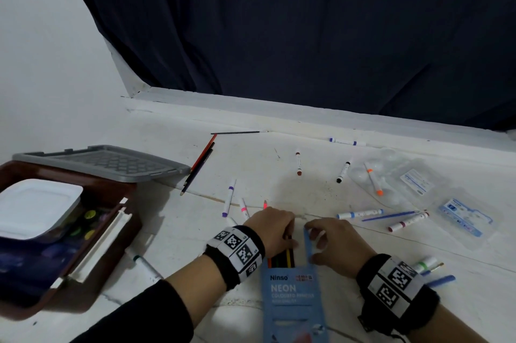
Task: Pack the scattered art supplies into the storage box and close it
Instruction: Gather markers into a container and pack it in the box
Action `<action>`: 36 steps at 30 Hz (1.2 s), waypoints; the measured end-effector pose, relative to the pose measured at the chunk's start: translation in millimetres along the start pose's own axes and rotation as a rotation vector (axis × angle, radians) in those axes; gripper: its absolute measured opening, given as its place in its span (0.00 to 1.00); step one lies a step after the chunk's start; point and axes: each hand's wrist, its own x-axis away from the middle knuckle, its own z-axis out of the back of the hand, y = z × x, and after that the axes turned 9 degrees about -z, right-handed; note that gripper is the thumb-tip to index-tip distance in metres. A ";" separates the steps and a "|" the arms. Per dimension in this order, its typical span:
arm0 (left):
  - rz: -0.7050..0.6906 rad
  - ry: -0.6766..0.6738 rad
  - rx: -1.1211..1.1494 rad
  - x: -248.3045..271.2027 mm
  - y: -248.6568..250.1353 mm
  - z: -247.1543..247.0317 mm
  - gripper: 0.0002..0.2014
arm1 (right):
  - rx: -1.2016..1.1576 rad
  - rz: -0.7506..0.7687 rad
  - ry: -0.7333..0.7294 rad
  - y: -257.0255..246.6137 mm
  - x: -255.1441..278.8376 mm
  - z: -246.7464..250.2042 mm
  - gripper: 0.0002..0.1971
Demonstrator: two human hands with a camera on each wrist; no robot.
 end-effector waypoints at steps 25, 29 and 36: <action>0.153 0.404 0.047 46.9 -57.0 35.2 0.16 | 0.186 -0.002 -0.008 -27.8 -34.5 27.4 0.15; 0.340 0.429 -0.039 52.9 -88.9 48.6 0.22 | 0.118 0.065 0.082 -50.6 -57.7 33.1 0.09; 0.560 0.224 -0.037 52.4 -112.1 52.5 0.28 | 0.105 0.303 0.086 -105.9 -127.3 32.4 0.07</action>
